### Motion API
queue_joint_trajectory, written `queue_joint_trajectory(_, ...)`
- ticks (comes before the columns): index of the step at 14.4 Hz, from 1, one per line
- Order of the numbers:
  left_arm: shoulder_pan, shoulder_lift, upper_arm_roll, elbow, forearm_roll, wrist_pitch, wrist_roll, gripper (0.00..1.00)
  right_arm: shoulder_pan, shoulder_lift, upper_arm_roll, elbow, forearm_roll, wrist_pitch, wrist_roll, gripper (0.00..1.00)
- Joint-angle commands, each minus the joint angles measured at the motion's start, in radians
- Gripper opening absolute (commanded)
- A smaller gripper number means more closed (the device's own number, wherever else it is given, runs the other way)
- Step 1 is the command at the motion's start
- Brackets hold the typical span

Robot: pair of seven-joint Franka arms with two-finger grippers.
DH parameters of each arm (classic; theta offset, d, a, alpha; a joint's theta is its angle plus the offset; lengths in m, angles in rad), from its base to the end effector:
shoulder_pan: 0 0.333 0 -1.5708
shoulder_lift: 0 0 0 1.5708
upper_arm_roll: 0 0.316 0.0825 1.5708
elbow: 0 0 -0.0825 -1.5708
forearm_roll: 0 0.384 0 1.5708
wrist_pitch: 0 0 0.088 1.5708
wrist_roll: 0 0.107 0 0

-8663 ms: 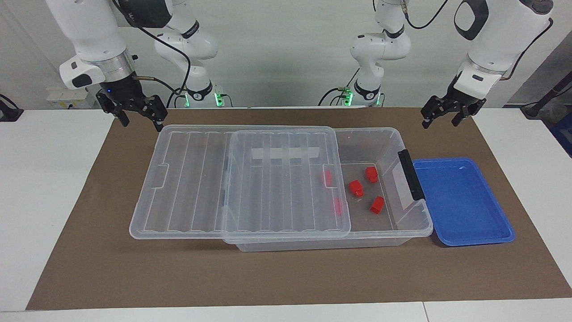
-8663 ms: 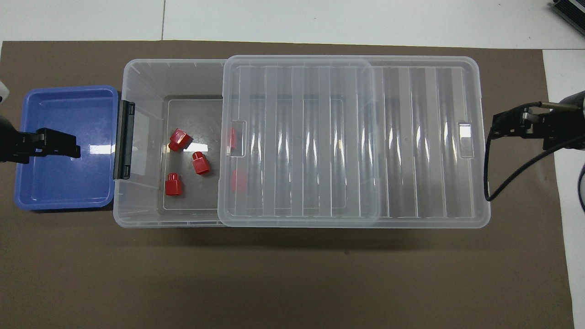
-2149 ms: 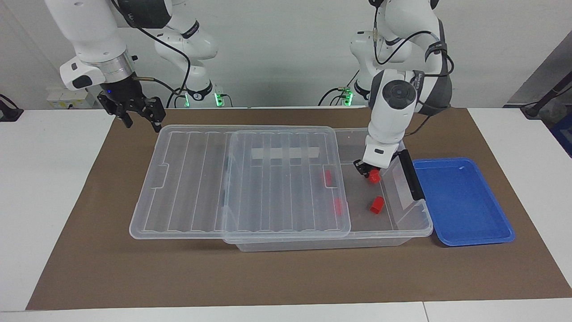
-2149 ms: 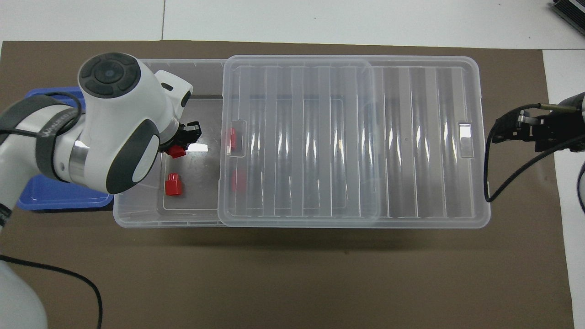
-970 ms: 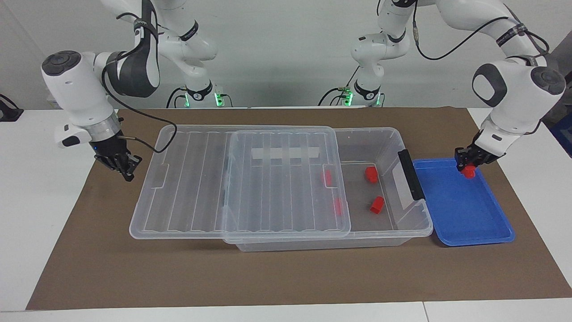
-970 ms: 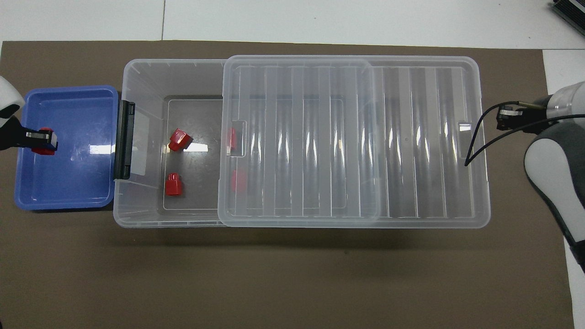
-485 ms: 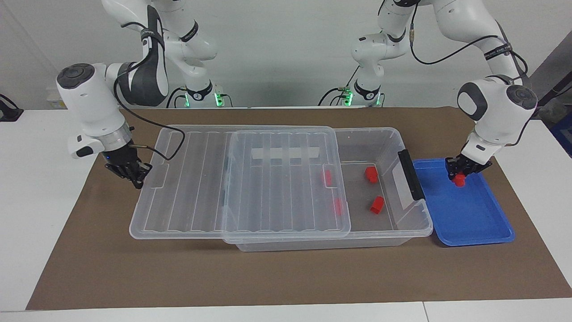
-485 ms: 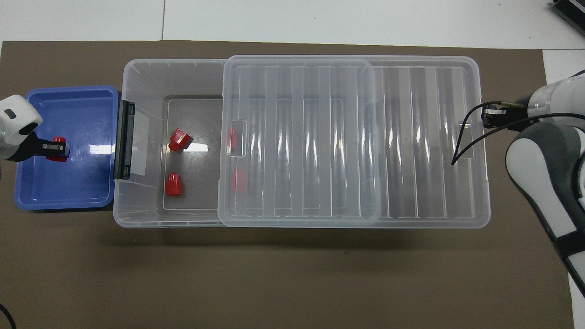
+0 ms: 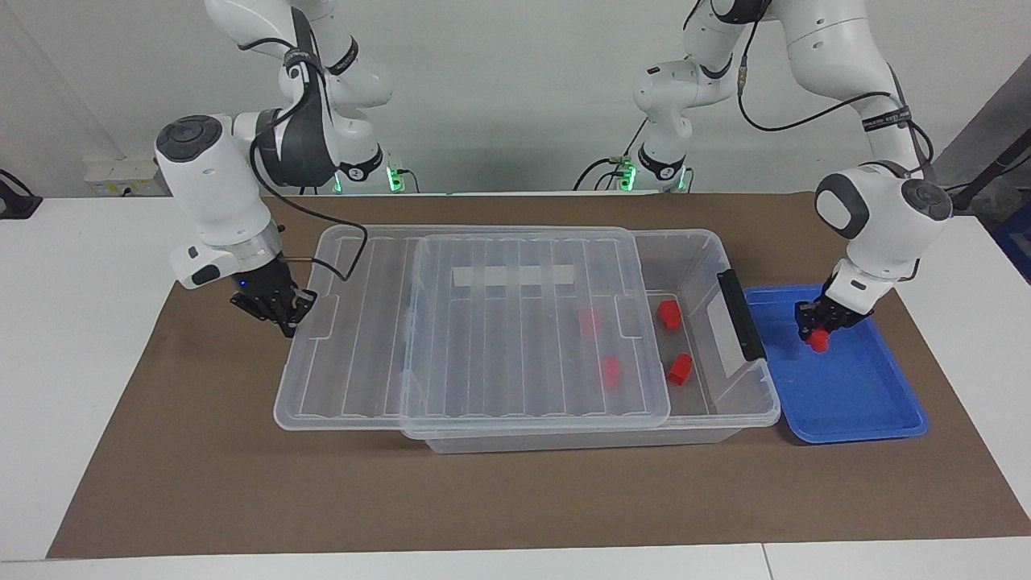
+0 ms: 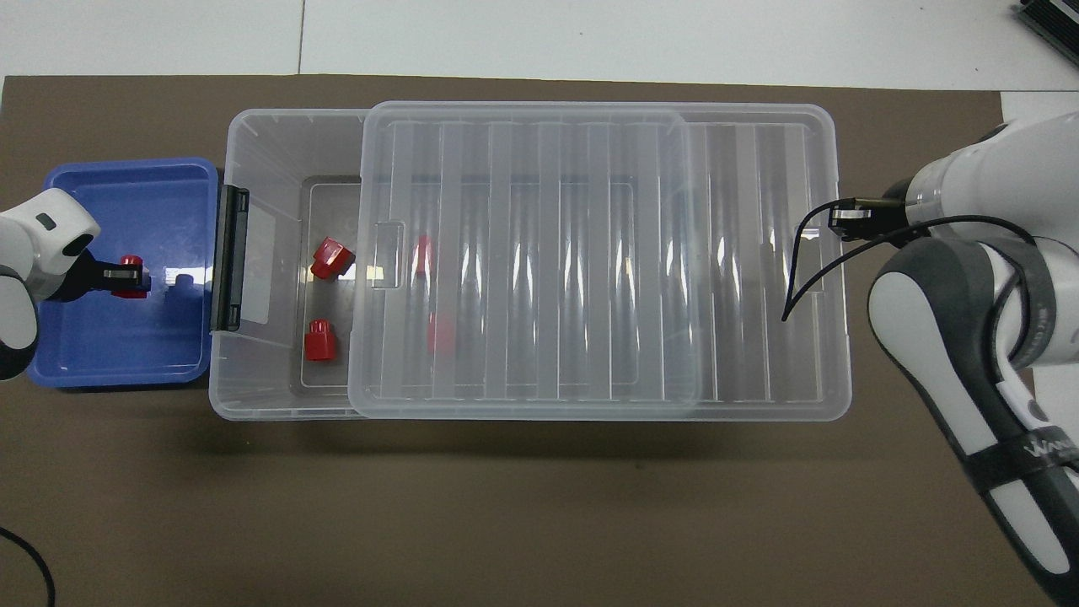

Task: Place red block in blue tray from box
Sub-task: 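Lower the block into the tray while the right gripper reaches the lid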

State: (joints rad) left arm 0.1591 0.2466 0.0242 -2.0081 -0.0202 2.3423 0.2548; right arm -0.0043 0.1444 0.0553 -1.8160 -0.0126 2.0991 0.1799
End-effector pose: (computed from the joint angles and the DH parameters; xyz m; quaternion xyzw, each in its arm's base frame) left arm 0.5940 0.1093 0.3418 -0.9986 0.0295 -0.0438 0.0050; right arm 0.6149 0.0293 0.4706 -0.9957 0.0620 -0.0691 0.0063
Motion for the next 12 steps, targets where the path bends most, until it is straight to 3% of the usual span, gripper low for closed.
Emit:
queue_joint_trajectory(1, 0.007, 0.023, -0.006, -0.038, -0.017, 0.086, 0.020, 0.17, 0.027, -0.014, 0.003, -0.009, 0.017, -0.017, -0.053, 0.00)
queue_joint_trajectory(12, 0.000, 0.042, -0.006, -0.093, -0.017, 0.183, 0.018, 0.20, 0.148, -0.017, 0.009, -0.009, 0.052, -0.030, -0.045, 0.00)
